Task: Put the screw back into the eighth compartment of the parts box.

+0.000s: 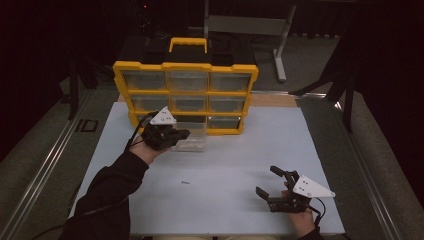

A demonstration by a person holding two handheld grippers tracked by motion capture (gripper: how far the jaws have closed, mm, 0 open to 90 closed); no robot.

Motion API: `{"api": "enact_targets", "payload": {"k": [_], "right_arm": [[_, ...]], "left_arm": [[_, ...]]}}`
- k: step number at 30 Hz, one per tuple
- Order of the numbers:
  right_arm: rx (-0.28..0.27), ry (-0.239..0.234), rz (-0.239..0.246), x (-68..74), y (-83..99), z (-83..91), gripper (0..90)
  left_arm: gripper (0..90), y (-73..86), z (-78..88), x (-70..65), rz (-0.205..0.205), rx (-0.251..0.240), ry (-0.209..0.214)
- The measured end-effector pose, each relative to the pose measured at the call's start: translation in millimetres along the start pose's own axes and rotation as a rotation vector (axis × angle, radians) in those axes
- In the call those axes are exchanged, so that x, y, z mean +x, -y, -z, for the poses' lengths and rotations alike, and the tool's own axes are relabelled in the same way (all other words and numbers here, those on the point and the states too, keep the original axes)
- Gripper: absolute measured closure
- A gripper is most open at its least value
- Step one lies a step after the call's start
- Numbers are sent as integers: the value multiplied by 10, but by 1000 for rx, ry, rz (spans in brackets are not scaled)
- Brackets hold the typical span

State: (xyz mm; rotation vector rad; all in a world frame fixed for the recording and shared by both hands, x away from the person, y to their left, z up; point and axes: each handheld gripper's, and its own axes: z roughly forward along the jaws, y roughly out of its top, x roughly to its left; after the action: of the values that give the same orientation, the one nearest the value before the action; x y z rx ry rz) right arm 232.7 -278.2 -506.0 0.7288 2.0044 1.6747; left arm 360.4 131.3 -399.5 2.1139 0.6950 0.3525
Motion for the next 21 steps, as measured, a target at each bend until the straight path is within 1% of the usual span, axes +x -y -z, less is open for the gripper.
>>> {"api": "enact_targets", "payload": {"k": [2,3,5,8,11,14,15,19,20,21], "right_arm": [[1,0,1,0,1,-1,121],[1,0,0,0,1,-1,120],[1,0,1,0,1,0,120],[-1,0,1,1,-1,2,120],[0,-2,-2,0,1,1,120],[-1,-2,0,1,-1,2,120],[-1,-2,1,0,-1,2,121],[-2,-3,-3,-1,1,2,120],[-3,-3,-1,-2,-1,3,121],[-3,-3,-1,-1,-1,3,120]], "left_arm": [[877,-13,-16,24,19,-4,-9],[877,-20,-31,35,28,-2,-29],[877,-23,-58,51,46,-2,-40],[876,-17,-113,79,71,2,-72],[876,-5,-154,106,91,5,-91],[876,4,-190,142,117,3,-102],[876,7,-205,155,129,4,-100],[876,24,-280,174,155,15,-115],[876,29,-304,176,160,18,-129],[876,31,-316,181,167,21,-129]]}}
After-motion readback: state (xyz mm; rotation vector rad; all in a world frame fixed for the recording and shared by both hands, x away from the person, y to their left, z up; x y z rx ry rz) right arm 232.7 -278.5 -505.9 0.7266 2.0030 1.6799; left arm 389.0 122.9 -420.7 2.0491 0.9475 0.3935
